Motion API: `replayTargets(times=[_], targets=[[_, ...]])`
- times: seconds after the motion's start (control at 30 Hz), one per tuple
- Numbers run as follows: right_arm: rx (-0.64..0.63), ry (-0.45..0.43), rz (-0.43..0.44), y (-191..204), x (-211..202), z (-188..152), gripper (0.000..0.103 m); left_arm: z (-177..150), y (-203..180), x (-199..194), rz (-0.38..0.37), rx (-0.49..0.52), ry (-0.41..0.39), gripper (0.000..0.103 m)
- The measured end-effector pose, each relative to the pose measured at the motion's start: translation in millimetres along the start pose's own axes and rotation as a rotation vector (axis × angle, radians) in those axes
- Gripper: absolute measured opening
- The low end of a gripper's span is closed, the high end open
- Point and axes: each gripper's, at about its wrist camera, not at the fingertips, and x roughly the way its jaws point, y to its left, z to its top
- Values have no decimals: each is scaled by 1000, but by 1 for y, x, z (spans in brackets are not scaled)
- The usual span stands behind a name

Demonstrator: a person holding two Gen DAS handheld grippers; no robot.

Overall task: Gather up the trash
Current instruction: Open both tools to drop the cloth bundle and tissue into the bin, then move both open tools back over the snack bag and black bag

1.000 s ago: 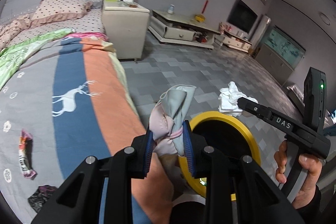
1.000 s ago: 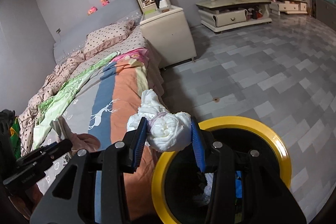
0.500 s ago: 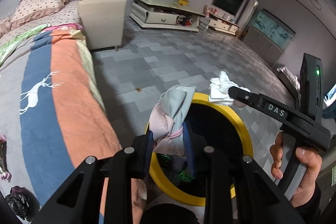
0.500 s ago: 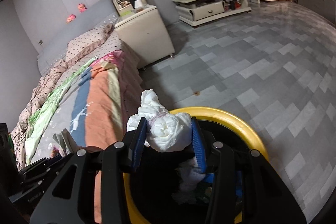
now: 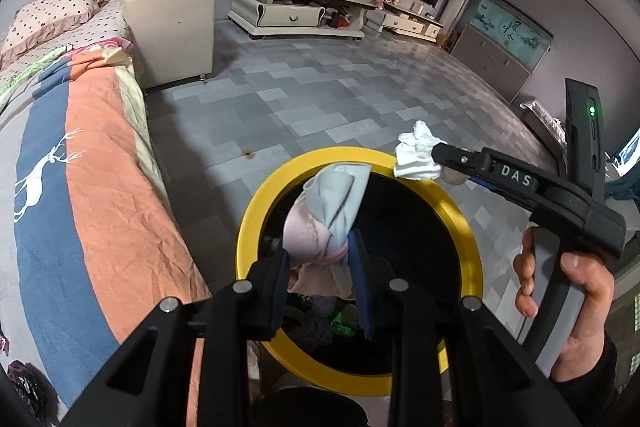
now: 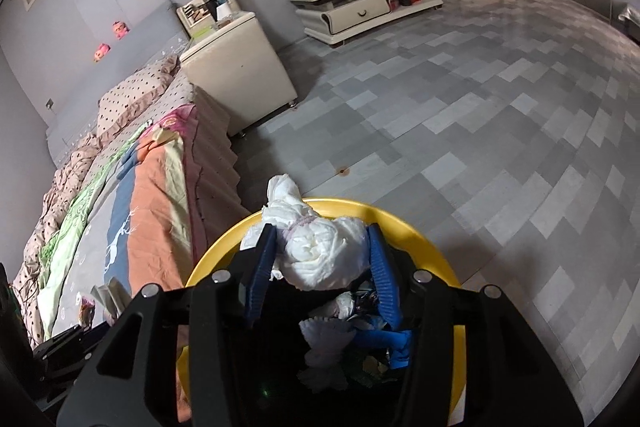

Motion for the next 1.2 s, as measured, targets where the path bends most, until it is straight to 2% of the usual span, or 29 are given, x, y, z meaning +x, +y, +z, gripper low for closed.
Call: replayTargets(times=[0.07,0.1,0.23,0.27,0.33,0.43,0.57,0.7,0.93,1.2], targets=[[1,-19,-12,-1,-3,1,49,0,3,-2,-4,-3,-5,31],[3,-32,-23,-1,-5,1,55,0,4,-3,-5,-3,-8,35],[43,-63,-39,-6,-14,3,73,-2,12,-11,3,-33,-40,65],[50,-68,-44,-7,-16,4,75,-2,15,-13,7,-42,-47,67],[61,-75,-67,-7,-18,3,81,-3,23,-17,18,-62,-57,78],[80,-69,-65,-8,-20,1,86,-4,37,-20,28,-89,-58,82],[53,-75,-69,1,-20,-4,90,-9,54,-29,80,-99,-64,86],[24,-65,-27,17,-19,-10,92,-11,75,-39,118,-113,-68,86],[-80,-73,52,64,-23,-22,92,-17,122,-69,184,-179,-96,86],[-152,-35,142,123,-23,-38,92,-26,178,-112,256,-271,-144,86]])
